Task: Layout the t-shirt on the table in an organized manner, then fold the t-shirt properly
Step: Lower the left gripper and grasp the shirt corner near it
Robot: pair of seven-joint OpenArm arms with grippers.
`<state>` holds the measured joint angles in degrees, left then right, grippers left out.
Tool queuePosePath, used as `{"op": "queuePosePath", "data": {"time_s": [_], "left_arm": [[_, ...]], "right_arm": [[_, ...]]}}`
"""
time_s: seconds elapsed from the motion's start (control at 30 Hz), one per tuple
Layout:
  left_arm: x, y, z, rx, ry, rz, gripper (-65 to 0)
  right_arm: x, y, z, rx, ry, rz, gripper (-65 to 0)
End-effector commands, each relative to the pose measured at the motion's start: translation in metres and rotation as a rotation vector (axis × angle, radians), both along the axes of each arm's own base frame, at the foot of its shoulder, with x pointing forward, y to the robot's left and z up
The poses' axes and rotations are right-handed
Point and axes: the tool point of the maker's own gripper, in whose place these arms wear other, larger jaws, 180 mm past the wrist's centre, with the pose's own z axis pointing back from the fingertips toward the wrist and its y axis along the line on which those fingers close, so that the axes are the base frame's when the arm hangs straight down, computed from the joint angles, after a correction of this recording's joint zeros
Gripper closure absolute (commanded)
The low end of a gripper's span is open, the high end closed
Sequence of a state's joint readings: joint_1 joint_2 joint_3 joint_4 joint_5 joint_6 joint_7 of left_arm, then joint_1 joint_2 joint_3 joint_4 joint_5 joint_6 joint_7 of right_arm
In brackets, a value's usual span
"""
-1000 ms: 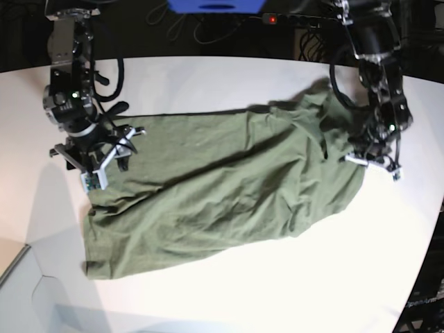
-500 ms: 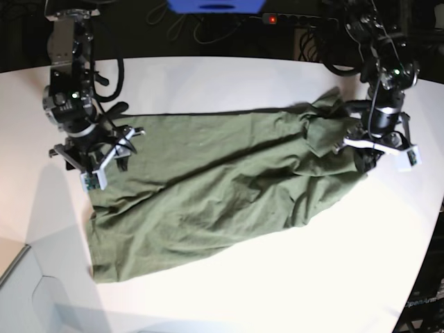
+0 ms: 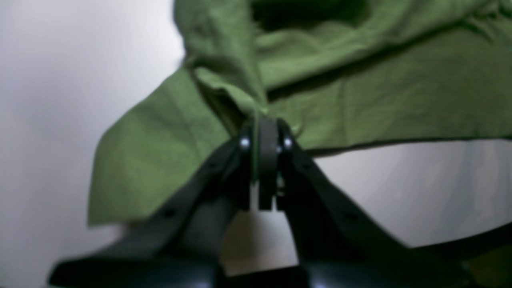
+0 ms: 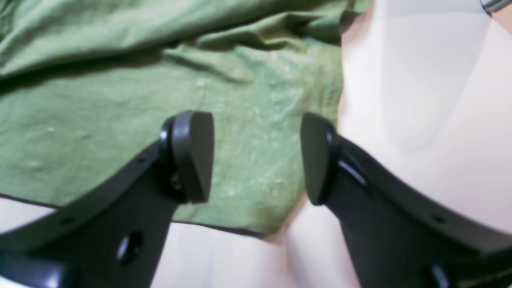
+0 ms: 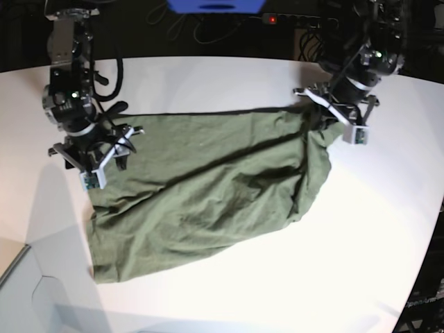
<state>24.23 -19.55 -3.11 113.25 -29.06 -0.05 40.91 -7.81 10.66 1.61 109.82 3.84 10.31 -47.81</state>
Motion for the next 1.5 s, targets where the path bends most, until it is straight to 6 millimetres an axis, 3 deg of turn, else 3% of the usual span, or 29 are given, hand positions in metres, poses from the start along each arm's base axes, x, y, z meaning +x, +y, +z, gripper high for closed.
{"op": "queuePosePath", "data": {"time_s": [0.0, 0.17, 0.4, 0.47, 0.6, 0.7, 0.83, 0.9, 1.0, 1.07, 1.17, 1.33, 1.47], "left_arm": [[0.001, -0.004, 0.007, 0.002, -0.022, -0.029, -0.2], [0.006, -0.019, 0.009, 0.037, -0.028, -0.146, -0.2], [0.019, -0.023, 0.019, 0.035, -0.067, -0.161, -0.8], [0.021, -0.024, 0.021, 0.031, -0.073, -0.160, -5.2], [0.021, -0.031, 0.021, 0.000, -0.073, -0.137, -23.6], [0.023, -0.032, 0.024, -0.005, -0.086, -0.136, -32.3], [0.037, -0.012, 0.033, -0.013, -0.123, -0.041, -41.3], [0.049, 0.010, 0.043, -0.031, -0.165, 0.074, -44.0], [0.059, 0.052, 0.031, -0.076, -0.155, 0.279, -47.1], [0.074, 0.062, 0.023, -0.110, -0.145, 0.345, -47.9], [0.092, 0.072, -0.001, -0.136, -0.091, 0.384, -47.7], [0.124, 0.076, -0.016, -0.177, -0.055, 0.418, -47.7], [0.137, 0.065, -0.030, -0.193, -0.011, 0.399, -47.6]], "right_arm": [[0.007, -0.001, 0.013, 0.001, -0.051, 0.002, -34.8], [0.007, 0.000, 0.012, 0.004, -0.051, 0.001, -34.8], [0.007, 0.000, 0.013, 0.003, -0.051, 0.002, -34.8], [0.007, 0.000, 0.013, 0.003, -0.051, 0.002, -34.8], [0.007, 0.000, 0.013, 0.003, -0.051, 0.002, -34.8], [0.007, 0.000, 0.013, 0.003, -0.051, 0.002, -34.8], [0.007, 0.001, 0.012, 0.003, -0.050, 0.005, -34.8], [0.007, 0.001, 0.012, 0.003, -0.050, 0.005, -34.8], [0.007, 0.002, 0.013, 0.005, -0.051, 0.007, -34.8], [0.008, 0.002, 0.012, 0.007, -0.051, 0.007, -34.8], [0.008, 0.004, 0.012, 0.010, -0.051, 0.008, -34.8], [0.007, 0.004, 0.012, 0.010, -0.050, 0.008, -34.8], [0.007, 0.003, 0.012, 0.006, -0.050, 0.009, -34.8]]}}
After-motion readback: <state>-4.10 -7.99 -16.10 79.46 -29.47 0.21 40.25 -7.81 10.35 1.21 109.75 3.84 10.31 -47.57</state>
